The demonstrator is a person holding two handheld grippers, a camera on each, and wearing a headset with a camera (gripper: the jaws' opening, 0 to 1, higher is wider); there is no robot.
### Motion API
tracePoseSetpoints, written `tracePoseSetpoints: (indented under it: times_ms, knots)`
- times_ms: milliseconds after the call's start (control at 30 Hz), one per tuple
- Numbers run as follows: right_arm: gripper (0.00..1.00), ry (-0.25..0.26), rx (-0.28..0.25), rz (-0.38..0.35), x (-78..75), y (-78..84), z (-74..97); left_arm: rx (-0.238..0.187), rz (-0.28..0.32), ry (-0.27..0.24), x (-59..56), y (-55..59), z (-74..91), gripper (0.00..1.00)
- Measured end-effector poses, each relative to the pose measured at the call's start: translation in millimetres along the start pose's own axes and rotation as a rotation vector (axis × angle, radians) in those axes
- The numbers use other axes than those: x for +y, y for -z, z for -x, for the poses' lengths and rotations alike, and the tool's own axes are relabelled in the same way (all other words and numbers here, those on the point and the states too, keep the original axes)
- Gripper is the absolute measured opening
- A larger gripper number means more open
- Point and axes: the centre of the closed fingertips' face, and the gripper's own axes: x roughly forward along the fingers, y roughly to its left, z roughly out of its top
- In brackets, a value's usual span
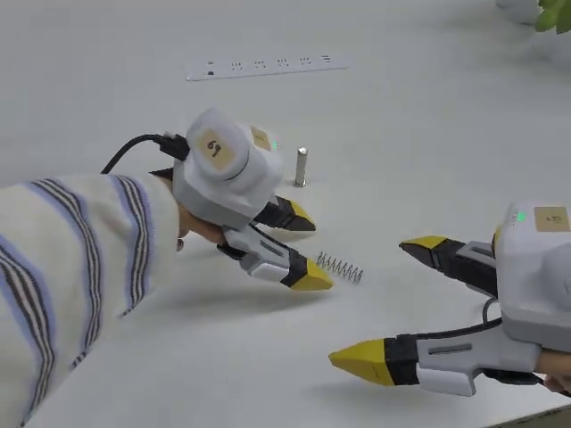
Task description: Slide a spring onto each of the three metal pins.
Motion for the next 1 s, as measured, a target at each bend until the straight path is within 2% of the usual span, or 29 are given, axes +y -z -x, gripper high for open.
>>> tracePoseSetpoints:
  times_ms: [200, 300, 467, 533, 700, 900, 1000]
  knots:
    - [0.89, 0.027, -0.007, -0.001, -6.5, -1.4, 4.8, 0.030, -0.026, 0.009, -1.2, 3.8, -8.2, 0.21]
    - [0.88, 0.032, -0.004, -0.006, -7.1, -0.6, 5.5, 0.034, -0.023, 0.014, -2.8, 5.0, -9.1, 0.19]
    - [0.87, 0.032, -0.003, -0.007, -5.7, 0.2, 4.9, 0.031, -0.015, 0.016, -2.6, 5.2, -9.6, 0.08]
    - [0.86, 0.031, -0.001, -0.006, -5.1, 0.8, 4.6, 0.033, 0.000, 0.015, -1.7, 5.9, -9.5, 0.06]
    - [0.85, 0.029, 0.004, -0.009, -3.9, 1.8, 3.8, 0.040, -0.033, 0.006, -0.5, 8.2, -8.6, 0.03]
    - [0.82, 0.030, -0.002, -0.011, -3.7, 1.3, 4.4, 0.055, -0.061, 0.011, -5.1, 9.3, -8.1, 0.03]
    - [0.82, 0.032, -0.003, -0.011, -4.1, 1.2, 4.8, 0.057, -0.047, 0.021, -8.5, 9.6, -7.7, 0.03]
